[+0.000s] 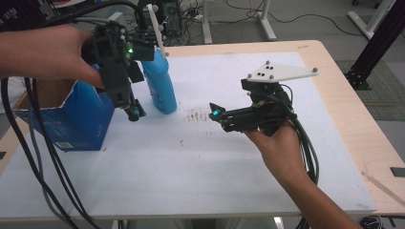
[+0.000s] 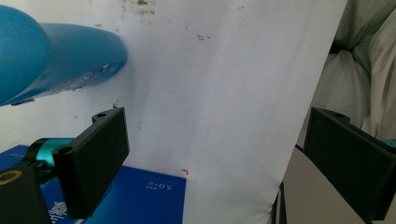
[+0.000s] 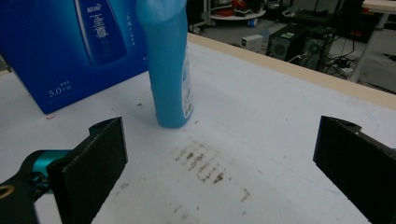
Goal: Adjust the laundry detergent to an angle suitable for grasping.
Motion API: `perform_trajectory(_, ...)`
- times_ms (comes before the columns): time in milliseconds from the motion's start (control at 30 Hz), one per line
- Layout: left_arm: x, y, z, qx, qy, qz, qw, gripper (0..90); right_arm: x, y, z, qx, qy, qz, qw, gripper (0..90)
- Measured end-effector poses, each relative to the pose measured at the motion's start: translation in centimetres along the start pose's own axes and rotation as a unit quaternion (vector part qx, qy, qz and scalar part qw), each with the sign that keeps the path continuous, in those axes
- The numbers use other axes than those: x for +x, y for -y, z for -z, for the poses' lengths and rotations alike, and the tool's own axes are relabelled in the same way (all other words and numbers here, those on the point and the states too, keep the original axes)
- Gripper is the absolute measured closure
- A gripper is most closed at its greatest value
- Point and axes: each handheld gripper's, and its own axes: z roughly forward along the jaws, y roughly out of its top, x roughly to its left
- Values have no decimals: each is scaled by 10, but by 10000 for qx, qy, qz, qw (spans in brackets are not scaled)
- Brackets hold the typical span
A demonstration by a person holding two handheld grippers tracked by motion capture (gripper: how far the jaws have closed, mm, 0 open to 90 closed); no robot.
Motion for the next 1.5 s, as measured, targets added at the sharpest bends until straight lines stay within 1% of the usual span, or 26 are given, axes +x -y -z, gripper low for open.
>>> perform_trajectory(33,0,2,0,7,-4,6,10000,70,0,0,0,0,0,0,10000,19)
perform_trajectory(100,-1,4,1,7,-9,16,10000,70,3,-5,-8,-37,-8,-28,10000,19)
perform_trajectory(133,-1,8,1,11,-5,39,10000,70,5,-7,-12,-37,-6,-15,10000,19)
perform_trajectory(200,-1,9,2,15,-13,28,10000,70,6,-9,-15,-27,4,19,10000,20)
perform_trajectory(233,-2,12,1,19,1,55,10000,70,8,-11,-21,-13,-4,43,10000,19)
perform_trajectory(300,-2,14,1,35,5,54,10000,70,11,-13,-26,-9,-1,27,10000,19)
perform_trajectory(433,-4,18,1,61,11,76,10000,70,17,-16,-38,-26,84,100,9999,20)
perform_trajectory(500,-4,20,2,55,18,54,10000,70,19,-18,-43,-38,111,126,9999,19)
perform_trajectory(600,-4,23,2,68,18,36,10000,70,23,-20,-53,-3,59,69,10000,19)
perform_trajectory(667,-4,24,3,71,27,52,10000,70,24,-21,-56,-6,50,52,10000,19)
perform_trajectory(700,-5,26,3,67,27,49,10000,70,27,-23,-63,6,30,45,10000,19)
perform_trajectory(767,-5,28,3,66,26,67,10000,70,28,-24,-65,5,15,54,10000,19)
perform_trajectory(800,-5,29,3,62,16,44,10000,70,31,-26,-71,34,7,46,10000,19)
perform_trajectory(867,-6,30,3,69,21,50,10000,70,33,-28,-77,49,15,58,10000,19)
perform_trajectory(967,-7,31,2,84,29,26,10000,70,34,-31,-85,86,-17,2,10000,19)
perform_trajectory(1033,-7,32,2,98,32,16,9999,70,36,-33,-91,112,-36,7,9999,19)
perform_trajectory(1067,-7,32,2,98,32,16,9999,70,36,-33,-91,112,-36,7,9999,19)
perform_trajectory(1100,-7,32,2,92,34,18,9999,70,37,-34,-97,162,-70,-10,9998,19)
perform_trajectory(1233,-8,33,3,99,52,5,9999,70,40,-37,-108,256,-95,-28,9996,19)
perform_trajectory(1300,-9,33,3,103,45,-15,9999,70,40,-38,-111,266,-92,-39,9996,19)
perform_trajectory(1333,-9,33,2,115,55,5,9999,70,41,-40,-116,343,-100,-54,9993,19)
perform_trajectory(1400,-9,33,2,127,64,-20,9999,70,41,-41,-120,407,-107,-81,9991,19)
perform_trajectory(1467,-8,33,3,100,58,-24,9999,70,42,-42,-123,436,-109,-77,9990,19)
perform_trajectory(1500,-8,33,3,86,66,-31,9999,70,43,-45,-127,497,-102,-33,9987,19)
